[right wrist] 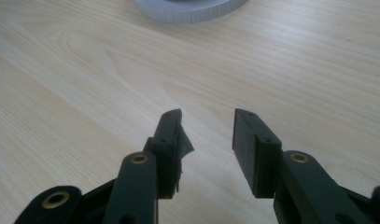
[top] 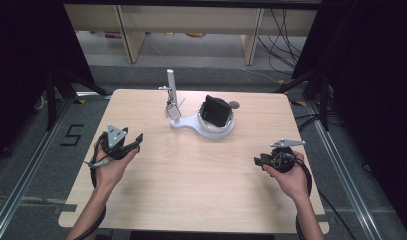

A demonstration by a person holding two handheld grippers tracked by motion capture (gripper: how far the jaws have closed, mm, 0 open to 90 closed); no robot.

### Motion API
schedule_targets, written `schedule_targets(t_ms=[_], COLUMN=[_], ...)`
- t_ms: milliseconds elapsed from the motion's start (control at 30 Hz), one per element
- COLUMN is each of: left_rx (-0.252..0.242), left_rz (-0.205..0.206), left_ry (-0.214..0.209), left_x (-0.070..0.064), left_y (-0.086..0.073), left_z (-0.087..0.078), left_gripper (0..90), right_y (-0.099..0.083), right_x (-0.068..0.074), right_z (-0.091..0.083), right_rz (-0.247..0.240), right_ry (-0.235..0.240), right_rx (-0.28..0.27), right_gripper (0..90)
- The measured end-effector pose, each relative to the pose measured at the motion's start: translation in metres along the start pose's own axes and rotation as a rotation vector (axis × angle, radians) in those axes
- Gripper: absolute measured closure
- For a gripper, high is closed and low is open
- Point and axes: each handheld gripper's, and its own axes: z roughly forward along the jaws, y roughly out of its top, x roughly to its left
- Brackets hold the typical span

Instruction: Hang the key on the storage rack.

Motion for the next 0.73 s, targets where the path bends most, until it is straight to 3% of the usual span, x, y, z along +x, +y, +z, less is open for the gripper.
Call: schedule_targets(t_ms=[167, 333, 533, 600, 667, 733], left_rx=[-0.008, -0.044, -0.067, -0.068, -0.064, -0.067], left_rz=[-0.012, -0.039, -0.05, -0.054, -0.059, -0.066], left_ry=[0.0, -0.015, -0.035, -0.04, -0.042, -0.045], left_x=[0.006, 0.004, -0.001, -0.002, -0.002, -0.002], left_y=[-0.033, -0.055, -0.061, -0.063, -0.064, -0.064], left_z=[-0.014, -0.019, -0.022, -0.022, -0.023, -0.022], left_gripper=[40.4, 40.9, 40.8, 40.7, 40.5, 40.4], right_y=[-0.002, -0.003, -0.003, -0.003, -0.004, -0.003], right_x=[0.001, 0.0, 0.0, 0.002, 0.0, 0.0], right_z=[0.003, 0.006, 0.006, 0.005, 0.004, 0.002], right_rz=[0.02, -0.007, -0.015, 0.007, -0.02, -0.002], right_ry=[0.013, 0.011, 0.016, 0.022, 0.014, 0.027], right_rx=[-0.004, -0.004, 0.003, 0.014, 0.008, 0.02], right_gripper=[62.2, 61.5, 60.9, 60.7, 60.1, 59.3])
